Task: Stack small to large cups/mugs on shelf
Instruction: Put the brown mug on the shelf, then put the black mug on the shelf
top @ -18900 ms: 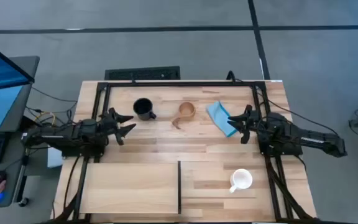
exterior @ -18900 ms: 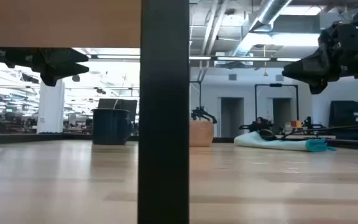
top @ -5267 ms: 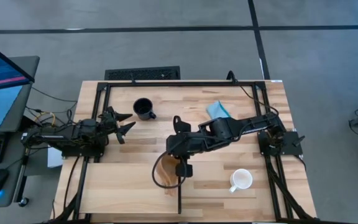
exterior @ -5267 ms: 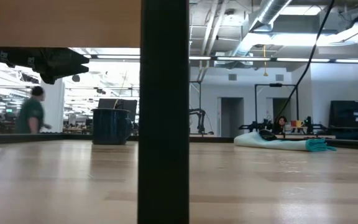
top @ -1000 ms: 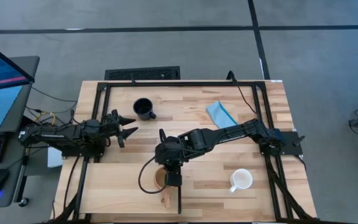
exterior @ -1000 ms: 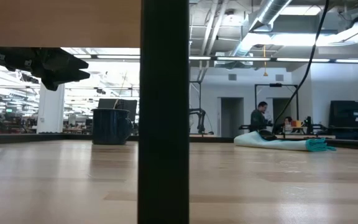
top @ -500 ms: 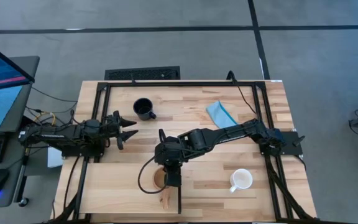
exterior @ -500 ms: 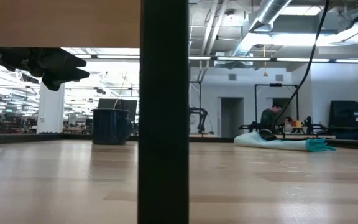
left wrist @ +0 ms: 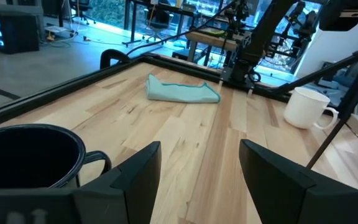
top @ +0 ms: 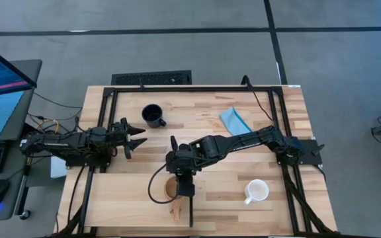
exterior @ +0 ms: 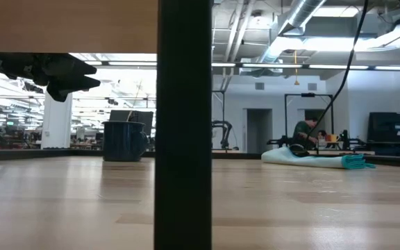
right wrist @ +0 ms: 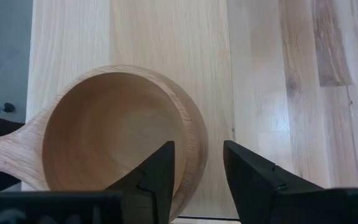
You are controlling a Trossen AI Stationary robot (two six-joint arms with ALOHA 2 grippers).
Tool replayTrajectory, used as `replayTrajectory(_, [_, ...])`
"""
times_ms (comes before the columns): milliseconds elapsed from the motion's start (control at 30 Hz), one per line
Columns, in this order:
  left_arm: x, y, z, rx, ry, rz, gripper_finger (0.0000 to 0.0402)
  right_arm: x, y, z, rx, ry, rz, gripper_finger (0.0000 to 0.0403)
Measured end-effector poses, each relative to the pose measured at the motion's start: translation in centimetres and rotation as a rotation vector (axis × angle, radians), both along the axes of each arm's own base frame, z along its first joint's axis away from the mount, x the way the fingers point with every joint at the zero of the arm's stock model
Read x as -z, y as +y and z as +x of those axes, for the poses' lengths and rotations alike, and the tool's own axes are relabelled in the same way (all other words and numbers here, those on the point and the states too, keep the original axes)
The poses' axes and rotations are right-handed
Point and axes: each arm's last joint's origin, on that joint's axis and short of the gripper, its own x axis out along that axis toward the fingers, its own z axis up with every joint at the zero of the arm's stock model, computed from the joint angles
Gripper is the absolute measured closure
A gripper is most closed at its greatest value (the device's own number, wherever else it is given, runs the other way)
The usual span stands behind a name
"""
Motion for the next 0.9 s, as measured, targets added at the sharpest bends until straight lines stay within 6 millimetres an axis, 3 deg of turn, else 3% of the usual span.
replayTrajectory(300, [0.00,0.00,0.00,-0.001,-0.001,-0.002,0.0193,-0.05,0.06,0.07,-0.004,-0.011,0.000,0.0241])
replayTrajectory(900, [-0.01,0.00,0.00,0.000,-0.001,-0.002,0.0193,-0.54,-0.10,-0.08,0.007,-0.023,0.011,0.0174])
